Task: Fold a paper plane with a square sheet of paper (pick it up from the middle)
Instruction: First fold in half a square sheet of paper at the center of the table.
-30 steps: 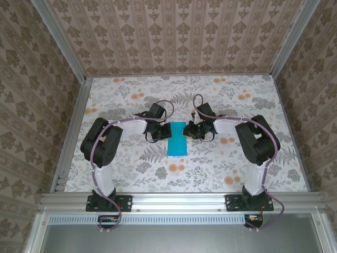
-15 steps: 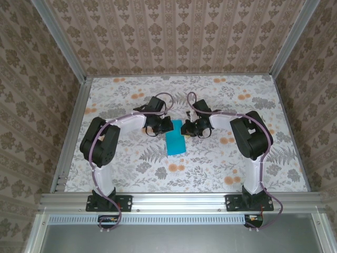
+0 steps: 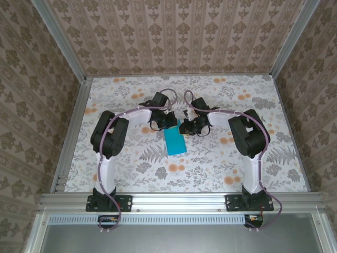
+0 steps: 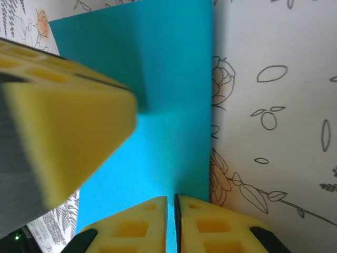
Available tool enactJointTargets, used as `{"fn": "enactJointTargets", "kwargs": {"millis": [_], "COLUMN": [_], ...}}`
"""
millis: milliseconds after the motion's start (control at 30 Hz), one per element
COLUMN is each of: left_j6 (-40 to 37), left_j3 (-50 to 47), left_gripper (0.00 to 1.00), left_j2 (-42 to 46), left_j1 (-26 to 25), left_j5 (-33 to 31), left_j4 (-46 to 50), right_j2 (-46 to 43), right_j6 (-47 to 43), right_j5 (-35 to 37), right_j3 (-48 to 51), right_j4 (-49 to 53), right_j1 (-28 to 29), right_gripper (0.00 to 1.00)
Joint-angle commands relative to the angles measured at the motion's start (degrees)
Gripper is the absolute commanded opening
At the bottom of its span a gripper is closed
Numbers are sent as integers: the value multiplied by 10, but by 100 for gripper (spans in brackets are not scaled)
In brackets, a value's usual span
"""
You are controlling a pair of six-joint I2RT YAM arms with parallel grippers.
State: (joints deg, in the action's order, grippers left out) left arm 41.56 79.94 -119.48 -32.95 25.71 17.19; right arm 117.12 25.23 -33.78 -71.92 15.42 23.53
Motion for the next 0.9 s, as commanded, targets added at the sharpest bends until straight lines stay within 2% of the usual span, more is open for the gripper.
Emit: {"fn": "enactJointTargets", "kwargs": {"millis": [0, 367, 633, 867], "left_j6": [-4, -8, -8, -4], "left_j3": [14, -18, -30, -36], "left_gripper": [9, 7, 7, 6], "left_j2": [-13, -25, -32, -37], "left_j1": [0, 1, 2, 2], "left_j5": [1, -24, -39, -50], "left_j4": [12, 10, 11, 11], "right_j2": [0, -38, -46, -91], "right_j6": [0, 36, 38, 32], "right_j5": [-17, -28, -13, -17], "right_j3": [-4, 47, 91, 142], "right_j4": [4, -18, 4, 18], "right_j1": [1, 5, 10, 21], "right_gripper": [13, 13, 13, 13]}}
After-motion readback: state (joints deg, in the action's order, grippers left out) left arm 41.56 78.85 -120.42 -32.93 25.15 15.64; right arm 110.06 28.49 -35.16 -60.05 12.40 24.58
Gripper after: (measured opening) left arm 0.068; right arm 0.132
